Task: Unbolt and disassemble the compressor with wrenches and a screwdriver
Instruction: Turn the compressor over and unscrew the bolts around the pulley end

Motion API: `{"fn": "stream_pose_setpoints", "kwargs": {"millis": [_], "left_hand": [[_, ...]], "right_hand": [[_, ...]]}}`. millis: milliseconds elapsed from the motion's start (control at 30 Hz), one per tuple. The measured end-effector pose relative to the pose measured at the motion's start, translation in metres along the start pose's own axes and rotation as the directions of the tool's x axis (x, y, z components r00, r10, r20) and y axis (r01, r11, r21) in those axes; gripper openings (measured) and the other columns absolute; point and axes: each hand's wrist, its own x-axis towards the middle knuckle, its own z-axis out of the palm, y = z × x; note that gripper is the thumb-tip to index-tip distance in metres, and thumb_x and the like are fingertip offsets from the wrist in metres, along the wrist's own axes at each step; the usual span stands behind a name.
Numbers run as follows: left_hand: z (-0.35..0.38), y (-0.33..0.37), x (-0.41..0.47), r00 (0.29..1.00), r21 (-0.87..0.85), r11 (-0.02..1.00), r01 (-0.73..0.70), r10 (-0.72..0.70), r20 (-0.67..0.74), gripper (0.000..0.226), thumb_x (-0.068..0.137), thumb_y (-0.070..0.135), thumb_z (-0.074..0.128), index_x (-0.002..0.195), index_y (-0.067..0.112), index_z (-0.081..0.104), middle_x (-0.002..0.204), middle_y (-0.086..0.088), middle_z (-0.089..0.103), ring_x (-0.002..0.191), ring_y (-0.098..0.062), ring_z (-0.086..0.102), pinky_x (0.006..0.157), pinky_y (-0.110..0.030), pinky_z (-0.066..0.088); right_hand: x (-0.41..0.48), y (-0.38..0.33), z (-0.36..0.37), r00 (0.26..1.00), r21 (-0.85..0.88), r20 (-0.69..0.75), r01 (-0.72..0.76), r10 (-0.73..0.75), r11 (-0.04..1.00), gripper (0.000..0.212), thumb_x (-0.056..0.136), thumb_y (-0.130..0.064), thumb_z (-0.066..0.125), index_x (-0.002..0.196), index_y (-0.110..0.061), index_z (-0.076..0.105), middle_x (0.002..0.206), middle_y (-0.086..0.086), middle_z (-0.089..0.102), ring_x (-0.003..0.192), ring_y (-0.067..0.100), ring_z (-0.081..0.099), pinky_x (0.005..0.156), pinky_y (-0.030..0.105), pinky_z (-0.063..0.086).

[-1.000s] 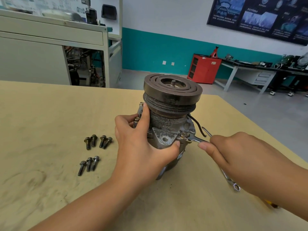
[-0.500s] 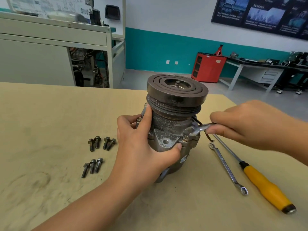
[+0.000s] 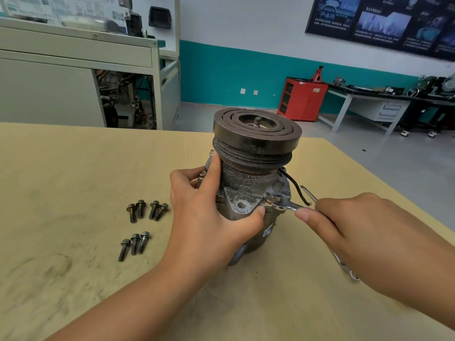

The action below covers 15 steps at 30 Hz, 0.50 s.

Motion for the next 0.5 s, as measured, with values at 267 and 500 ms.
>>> {"fn": "stream_pose_setpoints", "kwargs": {"millis": [267, 500], "left_hand": [[0.000, 0.001, 0.000, 1.000, -0.034, 0.999, 0.005, -0.004, 0.008, 0.095, 0.055, 0.062, 0.062, 0.142, 0.049, 0.028, 0.110, 0.015, 0.022, 0.123, -0.002, 0.026, 0.086, 0.012, 0.015], [-0.004, -0.001, 0.002, 0.999, -0.035, 0.999, -0.005, 0.006, 0.041, 0.091, 0.055, 0.060, 0.064, 0.139, 0.050, 0.031, 0.110, 0.017, 0.022, 0.123, -0.001, 0.028, 0.090, 0.010, 0.018]], "right_hand": [[0.022, 0.014, -0.010, 0.978, -0.226, 0.046, 0.207, -0.201, 0.952, 0.063, 0.063, -0.066, -0.020, 0.068, -0.027, 0.030, 0.061, -0.006, 0.040, 0.054, 0.007, 0.039, 0.046, 0.021, 0.024], [0.058, 0.022, -0.026, 0.927, -0.217, 0.057, 0.373, -0.370, 0.902, 0.059, 0.062, -0.068, -0.020, 0.075, -0.032, 0.025, 0.062, -0.009, 0.041, 0.053, 0.006, 0.037, 0.048, 0.017, 0.024]]}}
